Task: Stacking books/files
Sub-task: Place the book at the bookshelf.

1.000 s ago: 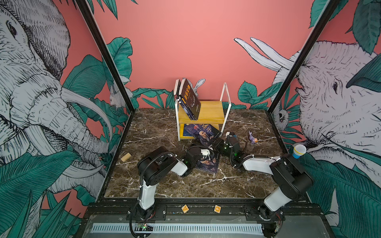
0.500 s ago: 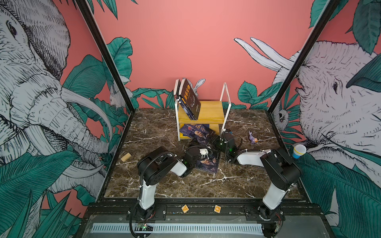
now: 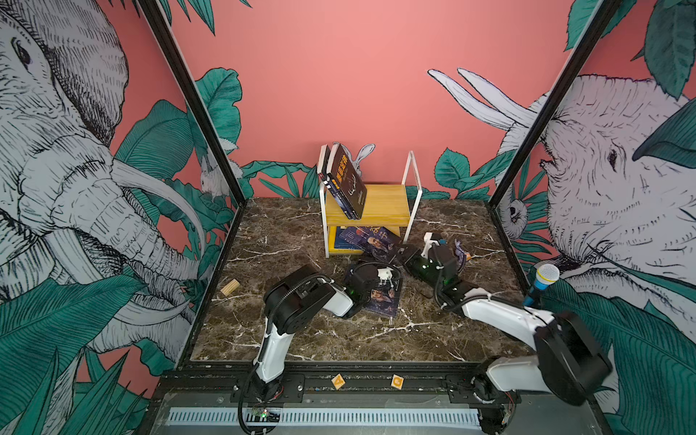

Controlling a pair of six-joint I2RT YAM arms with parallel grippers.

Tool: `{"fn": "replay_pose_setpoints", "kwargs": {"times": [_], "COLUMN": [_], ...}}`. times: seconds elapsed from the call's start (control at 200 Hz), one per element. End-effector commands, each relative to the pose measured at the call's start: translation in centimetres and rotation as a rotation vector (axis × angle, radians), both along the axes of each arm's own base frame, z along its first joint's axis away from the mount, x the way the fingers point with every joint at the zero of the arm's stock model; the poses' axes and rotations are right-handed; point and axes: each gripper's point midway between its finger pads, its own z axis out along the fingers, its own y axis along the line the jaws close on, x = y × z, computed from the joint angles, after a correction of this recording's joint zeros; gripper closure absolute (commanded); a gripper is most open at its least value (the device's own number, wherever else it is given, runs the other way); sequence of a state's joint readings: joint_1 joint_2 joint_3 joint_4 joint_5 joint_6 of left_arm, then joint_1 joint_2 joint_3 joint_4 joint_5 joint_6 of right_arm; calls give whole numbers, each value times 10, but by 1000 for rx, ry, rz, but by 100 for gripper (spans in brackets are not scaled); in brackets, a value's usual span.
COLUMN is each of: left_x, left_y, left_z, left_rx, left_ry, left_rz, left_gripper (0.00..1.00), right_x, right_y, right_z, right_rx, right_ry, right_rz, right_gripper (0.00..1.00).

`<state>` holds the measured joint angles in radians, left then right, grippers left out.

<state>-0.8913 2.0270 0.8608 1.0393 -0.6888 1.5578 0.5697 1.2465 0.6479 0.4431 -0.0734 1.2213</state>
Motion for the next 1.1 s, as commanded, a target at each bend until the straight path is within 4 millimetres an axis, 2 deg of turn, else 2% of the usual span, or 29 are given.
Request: {"fn": "replay_pose_setpoints", "kwargs": {"times": [0.0,0.065,0.175,0.235,0.31,0.4,0.52,0.615,0.695,0.755,0.825,0.93,0.97,1.095], "left_x": [4,7,11,3,-16,-34,-60,-86,-108,-122,-128,-125,-121,-126], "left_y": [4,8,15,17,21,37,55,68,79,88,103,132,149,174], "left_z": [18,16,17,17,7,-5,-7,1,14,22,27,39,42,55], "left_rx": [-56,-56,-54,-48,-9,28,22,-19,-113,-167,-258,-472,-537,-737], "left_ry": [-22,-12,-10,6,88,215,362,477,575,629,698,779,797,905], "left_rz": [42,54,71,36,-10,-2,-2,-1,8,12,72,177,224,277], "left_gripper": [100,87,52,30,11,1,1,0,1,1,1,0,1,1], "right_x": [-23,-31,-38,-39,-40,-42,-44,-45,-48,-49,-47,-43,-41,-37], "right_y": [-21,-31,-38,-39,-41,-48,-63,-70,-66,-58,-46,-28,-19,10], "right_z": [-13,-12,-10,-10,-9,-6,5,18,31,39,45,49,47,50], "right_rx": [-118,-153,-173,-175,-219,-300,-437,-578,-721,-826,-952,-1182,-1271,-1511], "right_ry": [40,38,33,31,29,16,-46,-114,-201,-267,-331,-418,-453,-602], "right_rz": [-16,-29,-34,-32,-27,-28,-41,-27,7,28,54,69,78,96], "right_gripper": [52,51,51,52,52,51,50,36,29,23,20,17,17,17]}}
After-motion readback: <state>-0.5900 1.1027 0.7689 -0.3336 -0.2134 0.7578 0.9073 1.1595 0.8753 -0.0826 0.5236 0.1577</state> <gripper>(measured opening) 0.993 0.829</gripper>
